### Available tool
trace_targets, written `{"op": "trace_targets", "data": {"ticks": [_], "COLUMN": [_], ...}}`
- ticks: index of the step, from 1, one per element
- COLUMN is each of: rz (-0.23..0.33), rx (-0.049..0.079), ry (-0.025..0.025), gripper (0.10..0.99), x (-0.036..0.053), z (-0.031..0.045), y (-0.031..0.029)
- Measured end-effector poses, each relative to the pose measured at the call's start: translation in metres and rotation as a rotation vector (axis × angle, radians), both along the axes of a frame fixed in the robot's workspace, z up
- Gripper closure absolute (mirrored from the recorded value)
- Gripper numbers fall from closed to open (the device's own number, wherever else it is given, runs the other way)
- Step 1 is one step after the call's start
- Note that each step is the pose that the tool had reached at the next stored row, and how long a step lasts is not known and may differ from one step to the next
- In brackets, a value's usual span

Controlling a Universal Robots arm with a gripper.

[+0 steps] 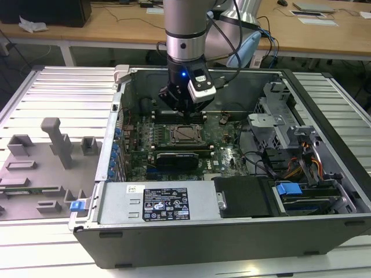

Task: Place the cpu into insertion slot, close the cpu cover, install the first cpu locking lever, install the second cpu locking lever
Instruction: 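Install the second cpu locking lever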

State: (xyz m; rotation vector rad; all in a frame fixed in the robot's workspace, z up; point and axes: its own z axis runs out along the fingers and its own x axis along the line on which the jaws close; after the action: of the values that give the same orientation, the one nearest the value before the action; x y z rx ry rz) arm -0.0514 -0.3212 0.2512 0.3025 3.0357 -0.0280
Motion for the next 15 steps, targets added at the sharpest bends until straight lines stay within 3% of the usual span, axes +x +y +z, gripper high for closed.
{"op": "trace_targets", "data": {"ticks": [10,15], "rz": [0.000,0.000], "rx": [0.000,0.000], "ry": [0.0000,0.0000], "gripper": [0.980,0.980], "x": [0.0000,-0.0004], "z": [0.0000,-0.0003], "y": [-0.0139,-0.0270]}}
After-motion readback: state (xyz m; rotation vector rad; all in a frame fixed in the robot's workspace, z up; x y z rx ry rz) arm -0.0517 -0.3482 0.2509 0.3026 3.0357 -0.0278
